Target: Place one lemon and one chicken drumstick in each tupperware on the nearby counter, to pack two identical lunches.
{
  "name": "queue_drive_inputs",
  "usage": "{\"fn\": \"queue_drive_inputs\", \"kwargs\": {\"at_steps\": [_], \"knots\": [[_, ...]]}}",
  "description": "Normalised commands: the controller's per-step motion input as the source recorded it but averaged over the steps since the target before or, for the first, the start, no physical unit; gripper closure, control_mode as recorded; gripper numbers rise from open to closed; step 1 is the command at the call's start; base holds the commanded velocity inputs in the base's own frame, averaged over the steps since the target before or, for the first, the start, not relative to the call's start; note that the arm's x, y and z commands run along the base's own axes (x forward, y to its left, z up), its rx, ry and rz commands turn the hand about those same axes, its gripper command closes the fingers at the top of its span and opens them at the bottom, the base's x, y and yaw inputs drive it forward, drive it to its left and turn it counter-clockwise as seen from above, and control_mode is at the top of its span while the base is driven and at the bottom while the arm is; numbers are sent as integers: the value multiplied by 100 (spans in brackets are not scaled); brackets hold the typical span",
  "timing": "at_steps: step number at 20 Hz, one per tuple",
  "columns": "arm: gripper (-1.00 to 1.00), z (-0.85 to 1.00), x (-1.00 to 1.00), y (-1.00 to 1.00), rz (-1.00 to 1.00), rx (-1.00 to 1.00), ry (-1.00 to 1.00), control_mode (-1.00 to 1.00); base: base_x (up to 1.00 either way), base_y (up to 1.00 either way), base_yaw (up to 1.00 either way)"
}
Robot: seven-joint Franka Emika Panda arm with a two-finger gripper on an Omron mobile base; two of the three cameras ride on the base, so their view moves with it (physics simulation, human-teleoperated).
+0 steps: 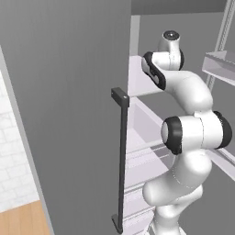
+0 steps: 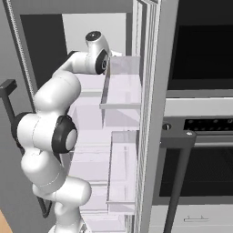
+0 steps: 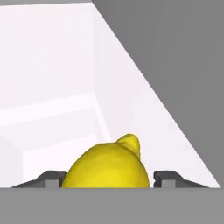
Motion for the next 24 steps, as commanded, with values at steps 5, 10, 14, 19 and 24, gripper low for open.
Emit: {"fn": "queue_drive_inputs", "kwargs": {"at_steps": [5, 10, 14, 19, 24], "knots": [[100, -6, -39, -1, 0, 1, -5, -100, 0, 0, 0], [100, 4, -100, -4, 0, 20, -53, -100, 0, 0, 0], [100, 71, -100, 13, 1, 4, -49, -100, 0, 0, 0], [100, 88, -100, 56, 3, -2, -23, -100, 0, 0, 0], [100, 52, -100, 34, 6, -12, -1, -100, 0, 0, 0]]}}
